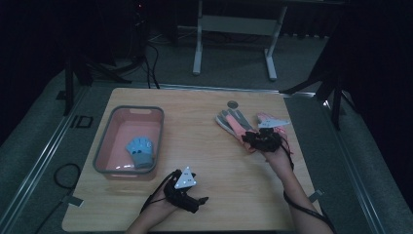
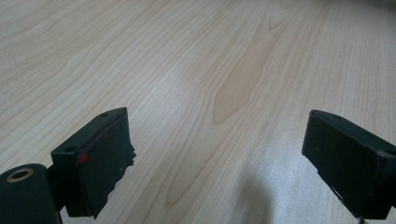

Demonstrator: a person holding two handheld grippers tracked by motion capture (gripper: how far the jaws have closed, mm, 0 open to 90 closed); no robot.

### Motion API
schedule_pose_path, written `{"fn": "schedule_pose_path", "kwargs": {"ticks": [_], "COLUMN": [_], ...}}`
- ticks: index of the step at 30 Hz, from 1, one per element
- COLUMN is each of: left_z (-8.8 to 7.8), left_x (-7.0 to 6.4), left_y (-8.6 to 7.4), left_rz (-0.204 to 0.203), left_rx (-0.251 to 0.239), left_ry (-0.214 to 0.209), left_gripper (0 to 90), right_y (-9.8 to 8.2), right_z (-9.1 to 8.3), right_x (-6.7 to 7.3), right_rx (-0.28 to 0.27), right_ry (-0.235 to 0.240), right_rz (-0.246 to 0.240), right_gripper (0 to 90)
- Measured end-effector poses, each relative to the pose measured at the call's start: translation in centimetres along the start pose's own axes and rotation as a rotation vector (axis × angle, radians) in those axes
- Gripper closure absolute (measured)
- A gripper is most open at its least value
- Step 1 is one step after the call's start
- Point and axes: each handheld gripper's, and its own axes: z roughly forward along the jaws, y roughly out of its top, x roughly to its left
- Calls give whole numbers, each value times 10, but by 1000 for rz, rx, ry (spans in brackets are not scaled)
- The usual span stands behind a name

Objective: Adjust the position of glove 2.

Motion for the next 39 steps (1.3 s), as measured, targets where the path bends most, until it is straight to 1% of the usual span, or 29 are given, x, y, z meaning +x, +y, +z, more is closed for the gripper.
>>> {"fn": "schedule_pose_path", "kwargs": {"ticks": [1, 2, 4, 6, 8, 10, 11, 13, 15, 17, 18, 20, 21, 22, 23, 24, 26, 27, 28, 30, 31, 32, 33, 35, 38, 39], "left_z": [0, 0, -1, -1, -2, -2, -2, -1, 0, 0, 0, 0, 0, 0, 0, 0, 0, 0, 1, 0, 0, 0, 0, -1, -1, -2], "left_x": [0, 1, 1, 1, 1, 0, 0, -1, -1, 0, 0, 0, 0, 0, 0, 0, 0, 0, 0, 0, 0, 0, 0, 1, 1, 2], "left_y": [0, -1, -2, -2, -2, -2, -2, -2, -2, -3, -3, -4, -4, -4, -5, -5, -5, -5, -5, -5, -5, -5, -5, -5, -4, -4], "left_rz": [-1, -5, -8, -11, -10, -8, -6, -5, -2, -2, -3, -7, -10, -11, -11, -11, -11, -11, -9, -9, -9, -12, -13, -16, -23, -26], "left_rx": [-1, -5, -7, -9, -13, -11, -11, -8, -1, 0, 1, 0, -3, -2, -3, -5, -5, -6, -7, -7, -10, -14, -15, -21, -30, -32], "left_ry": [0, 0, 3, 6, 8, 9, 10, 9, 7, 7, 7, 9, 10, 10, 11, 10, 12, 13, 12, 14, 14, 14, 16, 22, 42, 44], "left_gripper": [84, 84, 84, 84, 84, 84, 84, 84, 84, 84, 84, 84, 84, 84, 84, 84, 84, 84, 84, 84, 84, 84, 84, 84, 79, 75], "right_y": [4, 7, 12, 15, 18, 21, 22, 24, 25, 24, 24, 22, 19, 18, 18, 18, 16, 16, 17, 19, 21, 21, 22, 22, 24, 25], "right_z": [2, 5, 11, 17, 24, 31, 35, 43, 52, 59, 63, 69, 71, 72, 72, 72, 72, 72, 71, 67, 64, 60, 56, 48, 34, 29], "right_x": [-6, -11, -22, -30, -38, -45, -47, -51, -54, -55, -55, -53, -52, -52, -52, -52, -49, -47, -45, -38, -35, -31, -25, -16, 3, 12], "right_rx": [0, 1, 6, 11, 20, 35, 50, 83, 123, 152, 159, 177, 189, 187, 188, 190, 204, 204, 199, 186, 178, 157, 135, 106, 51, 40], "right_ry": [-10, -36, -48, -69, -79, -73, -85, -78, -95, -89, -86, -73, -80, -82, -80, -80, -99, -106, -115, -138, -141, -142, -143, -158, -175, -186], "right_rz": [6, 5, 22, 24, 37, 47, 37, 32, 19, 20, 15, 7, -9, -10, -2, -2, -27, -29, -10, 13, 51, 80, 118, 159, 209, 218], "right_gripper": [684, 683, 682, 669, 655, 641, 635, 608, 609, 609, 608, 616, 629, 650, 677, 741, 803, 846, 868, 880, 883, 884, 885, 885, 885, 885]}}
